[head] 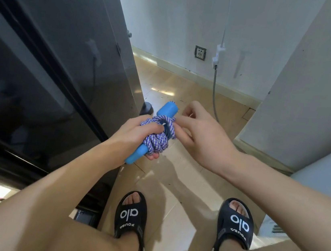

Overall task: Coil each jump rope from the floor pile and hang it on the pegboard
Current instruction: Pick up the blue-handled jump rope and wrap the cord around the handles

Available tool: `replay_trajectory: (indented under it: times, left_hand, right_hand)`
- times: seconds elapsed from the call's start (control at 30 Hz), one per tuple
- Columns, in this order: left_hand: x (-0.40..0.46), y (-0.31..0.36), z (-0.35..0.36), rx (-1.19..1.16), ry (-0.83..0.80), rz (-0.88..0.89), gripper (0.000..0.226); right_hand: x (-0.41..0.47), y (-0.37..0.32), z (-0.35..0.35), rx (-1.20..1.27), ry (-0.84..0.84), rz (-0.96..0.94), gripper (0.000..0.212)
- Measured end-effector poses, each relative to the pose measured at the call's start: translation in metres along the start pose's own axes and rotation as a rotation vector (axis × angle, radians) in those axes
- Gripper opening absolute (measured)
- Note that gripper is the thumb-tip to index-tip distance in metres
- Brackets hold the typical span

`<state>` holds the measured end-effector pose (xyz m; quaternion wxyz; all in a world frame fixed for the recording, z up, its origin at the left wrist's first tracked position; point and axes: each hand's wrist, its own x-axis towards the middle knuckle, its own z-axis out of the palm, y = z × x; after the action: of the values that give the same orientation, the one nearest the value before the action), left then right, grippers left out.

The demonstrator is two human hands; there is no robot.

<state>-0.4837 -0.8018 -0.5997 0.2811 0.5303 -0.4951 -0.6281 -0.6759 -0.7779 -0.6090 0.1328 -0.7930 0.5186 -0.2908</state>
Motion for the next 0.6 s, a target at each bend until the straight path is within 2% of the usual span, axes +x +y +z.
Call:
replay_trajectory:
  times: [0.1,0.2,0.27,0.37,0.43,0.53,0.6]
  left_hand:
    - [0.000,0.000,-0.002,0.063,-0.002,0.067,0.026]
    - [0.002,-0.002,-0.003,0.153,0.007,0.106,0.018]
    - [0.003,-0.003,-0.004,0.213,0.023,0.124,0.022]
    - [0.003,-0.004,-0.002,0.313,0.057,0.165,0.028]
    - [0.003,-0.004,0.002,0.373,0.089,0.202,0.026]
    - [0.005,-0.003,0.005,0.451,0.125,0.218,0.024]
    - [0.005,-0.003,0.005,0.359,0.080,0.166,0.028]
  right_hand:
    - [0.001,-0.003,-0.001,0.067,-0.023,-0.005,0.025]
    - [0.004,-0.003,-0.015,0.324,-0.029,0.189,0.001]
    - [0.002,-0.004,-0.019,0.417,-0.017,0.232,0.016]
    - [0.003,-0.011,-0.018,0.289,0.034,0.074,0.032]
    - [0.003,-0.016,-0.018,0.261,0.050,0.033,0.031]
    - [0.002,-0.020,-0.020,0.251,0.053,0.004,0.017]
    - [0.002,-0.018,-0.021,0.257,0.064,0.048,0.021]
